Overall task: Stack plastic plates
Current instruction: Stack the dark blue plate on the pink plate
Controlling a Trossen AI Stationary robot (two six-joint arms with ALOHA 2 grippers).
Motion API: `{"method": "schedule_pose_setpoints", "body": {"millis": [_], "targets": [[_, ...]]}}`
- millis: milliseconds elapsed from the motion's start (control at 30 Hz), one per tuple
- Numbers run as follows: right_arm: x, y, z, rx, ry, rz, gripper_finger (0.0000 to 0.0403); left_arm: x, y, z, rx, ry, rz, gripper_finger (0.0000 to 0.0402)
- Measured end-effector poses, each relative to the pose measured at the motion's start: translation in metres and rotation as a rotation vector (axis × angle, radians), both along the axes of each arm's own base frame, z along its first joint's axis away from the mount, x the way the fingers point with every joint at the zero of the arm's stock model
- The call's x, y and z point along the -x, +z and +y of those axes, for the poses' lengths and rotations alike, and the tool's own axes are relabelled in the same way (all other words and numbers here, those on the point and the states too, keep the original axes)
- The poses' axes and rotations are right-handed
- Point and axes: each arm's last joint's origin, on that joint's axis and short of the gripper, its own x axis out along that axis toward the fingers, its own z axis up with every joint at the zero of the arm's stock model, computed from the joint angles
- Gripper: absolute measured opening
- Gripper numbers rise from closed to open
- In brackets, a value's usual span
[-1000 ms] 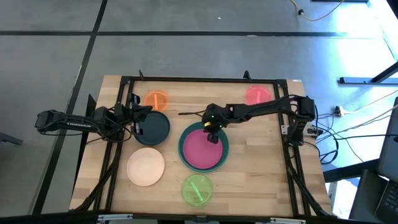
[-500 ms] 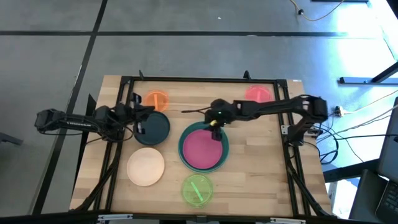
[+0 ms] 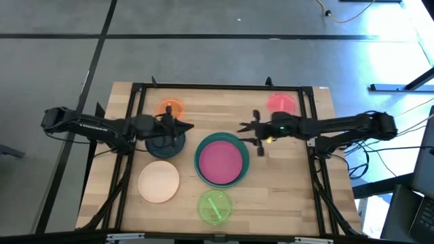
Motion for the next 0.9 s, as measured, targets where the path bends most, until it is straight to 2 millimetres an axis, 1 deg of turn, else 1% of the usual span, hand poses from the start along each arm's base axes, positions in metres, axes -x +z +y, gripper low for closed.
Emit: {"method": "schedule_pose_setpoints", "body": {"millis": [100,200,300,400,533,600,733,900], "targets": [[0.013,0.019,0.001,0.049,0.004,-0.1,0.0138,-0.01,0.004,-0.008,0.036,0.041,0.139,0.0],[0.024,0.033,0.002,0.057,0.025,-0.178,0.0138,-0.015,0.013,-0.016,0.1,0.067,0.256,0.0],[0.031,0.041,0.004,0.048,0.083,-0.217,0.0138,-0.018,0.018,-0.025,0.159,0.105,0.361,0.0],[0.033,0.043,0.007,0.03,0.16,-0.23,0.0138,-0.019,0.022,-0.032,0.2,0.127,0.442,0.0],[0.033,0.042,0.016,0.016,0.202,-0.225,0.0138,-0.023,0.023,-0.04,0.23,0.101,0.442,0.0],[0.033,0.042,0.023,0.014,0.211,-0.224,0.0138,-0.027,0.021,-0.042,0.212,0.082,0.439,0.0],[0.033,0.041,0.035,0.024,0.191,-0.216,0.0138,-0.035,0.022,-0.039,0.151,0.082,0.397,0.0],[0.034,0.041,0.041,0.053,0.127,-0.216,0.0138,-0.035,0.02,-0.034,0.18,0.123,0.406,0.0]]}}
